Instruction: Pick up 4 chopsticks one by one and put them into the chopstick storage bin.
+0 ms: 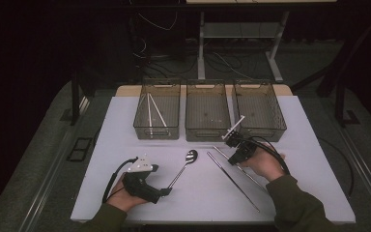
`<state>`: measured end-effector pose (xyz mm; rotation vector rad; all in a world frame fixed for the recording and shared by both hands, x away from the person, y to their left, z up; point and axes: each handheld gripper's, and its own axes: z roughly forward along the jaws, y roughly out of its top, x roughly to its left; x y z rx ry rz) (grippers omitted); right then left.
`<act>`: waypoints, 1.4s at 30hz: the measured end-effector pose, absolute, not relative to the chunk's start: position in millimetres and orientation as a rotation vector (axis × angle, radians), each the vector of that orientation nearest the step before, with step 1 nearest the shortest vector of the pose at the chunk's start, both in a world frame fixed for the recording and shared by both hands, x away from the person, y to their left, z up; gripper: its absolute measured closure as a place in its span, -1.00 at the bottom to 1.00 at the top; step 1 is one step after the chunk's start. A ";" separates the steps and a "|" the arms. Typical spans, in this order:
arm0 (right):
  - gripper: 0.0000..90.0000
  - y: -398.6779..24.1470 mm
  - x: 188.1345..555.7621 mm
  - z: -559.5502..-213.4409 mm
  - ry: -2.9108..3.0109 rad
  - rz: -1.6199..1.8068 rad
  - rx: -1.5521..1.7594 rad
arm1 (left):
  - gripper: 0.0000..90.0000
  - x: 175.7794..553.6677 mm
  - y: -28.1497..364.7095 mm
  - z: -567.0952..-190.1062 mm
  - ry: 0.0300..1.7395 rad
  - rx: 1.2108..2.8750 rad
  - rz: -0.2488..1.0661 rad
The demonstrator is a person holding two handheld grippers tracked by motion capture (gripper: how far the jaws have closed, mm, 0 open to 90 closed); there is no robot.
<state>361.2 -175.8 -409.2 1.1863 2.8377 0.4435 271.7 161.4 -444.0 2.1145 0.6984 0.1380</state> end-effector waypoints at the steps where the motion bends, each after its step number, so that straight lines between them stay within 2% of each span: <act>1: 0.89 -179.1 360.7 -406.9 2.821 0.491 1.181 | -0.95 271.4 161.6 -443.7 0.698 2.112 0.143; 19: 0.89 -223.1 350.2 -377.0 2.547 1.215 1.123 | -1.00 267.0 160.4 -445.0 0.702 2.115 0.150; 42: 0.90 -230.6 350.0 -352.1 2.326 1.487 1.091 | -1.00 268.1 164.0 -446.4 0.696 2.072 0.144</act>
